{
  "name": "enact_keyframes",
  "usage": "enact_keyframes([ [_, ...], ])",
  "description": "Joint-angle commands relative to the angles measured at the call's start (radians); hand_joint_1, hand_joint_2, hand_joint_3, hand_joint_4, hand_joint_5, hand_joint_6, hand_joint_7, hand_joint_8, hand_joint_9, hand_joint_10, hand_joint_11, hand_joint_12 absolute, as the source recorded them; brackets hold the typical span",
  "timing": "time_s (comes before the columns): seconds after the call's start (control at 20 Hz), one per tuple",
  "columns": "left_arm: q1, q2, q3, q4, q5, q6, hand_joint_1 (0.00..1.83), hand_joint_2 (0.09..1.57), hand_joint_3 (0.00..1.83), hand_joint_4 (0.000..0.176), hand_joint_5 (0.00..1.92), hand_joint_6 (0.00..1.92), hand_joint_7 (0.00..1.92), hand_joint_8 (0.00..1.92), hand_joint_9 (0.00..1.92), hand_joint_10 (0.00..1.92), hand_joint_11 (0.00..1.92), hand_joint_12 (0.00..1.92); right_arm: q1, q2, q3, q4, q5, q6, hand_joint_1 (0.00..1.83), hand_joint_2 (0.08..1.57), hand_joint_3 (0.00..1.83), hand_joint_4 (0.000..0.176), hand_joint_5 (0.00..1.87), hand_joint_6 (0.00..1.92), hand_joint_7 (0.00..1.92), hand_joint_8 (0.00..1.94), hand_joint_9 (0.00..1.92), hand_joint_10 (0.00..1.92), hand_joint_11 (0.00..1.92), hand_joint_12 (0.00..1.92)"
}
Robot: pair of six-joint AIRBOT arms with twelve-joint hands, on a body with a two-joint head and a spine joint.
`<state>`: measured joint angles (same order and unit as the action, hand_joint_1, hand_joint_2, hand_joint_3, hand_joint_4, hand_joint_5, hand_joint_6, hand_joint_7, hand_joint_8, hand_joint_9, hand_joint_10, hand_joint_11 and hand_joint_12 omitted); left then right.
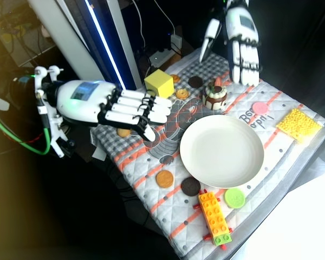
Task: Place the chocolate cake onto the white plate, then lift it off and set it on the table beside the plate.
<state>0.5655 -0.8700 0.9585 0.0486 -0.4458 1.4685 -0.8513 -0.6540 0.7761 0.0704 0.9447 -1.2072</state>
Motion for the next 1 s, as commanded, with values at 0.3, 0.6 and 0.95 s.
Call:
enact_keyframes([
  [0.3, -0.031, -0.096, 0.079, -0.001, 0.062, 0.008, 0.94, 1.01, 0.00, 0.101, 0.13, 0.02, 0.13, 0.02, 0.16, 0.07, 0.00, 1.11, 0.002, 0.003, 0.006, 0.009, 0.125, 0.007, 0.69, 1.27, 0.00, 0.000, 0.00, 0.00, 0.00, 0.00, 0.02, 0.01, 0.00, 0.79],
  [0.6, -0.031, -0.119, 0.092, -0.013, 0.044, 0.010, 1.10, 1.15, 0.01, 0.039, 0.27, 1.22, 0.27, 1.48, 0.26, 1.67, 0.18, 1.88, -0.004, 0.003, 0.008, 0.014, 0.125, 0.015, 0.68, 1.27, 0.00, 0.000, 0.00, 0.00, 0.00, 0.00, 0.04, 0.01, 0.00, 0.96],
  [0.95, -0.071, -0.063, 0.039, -0.009, -0.110, 0.012, 0.85, 1.43, 0.00, 0.000, 0.44, 1.78, 0.09, 1.54, 0.04, 1.60, 0.00, 1.89, -0.006, 0.004, 0.009, 0.017, 0.131, 0.018, 0.64, 1.28, 0.00, 0.000, 0.00, 0.00, 0.00, 0.00, 0.04, 0.01, 0.00, 0.85],
])
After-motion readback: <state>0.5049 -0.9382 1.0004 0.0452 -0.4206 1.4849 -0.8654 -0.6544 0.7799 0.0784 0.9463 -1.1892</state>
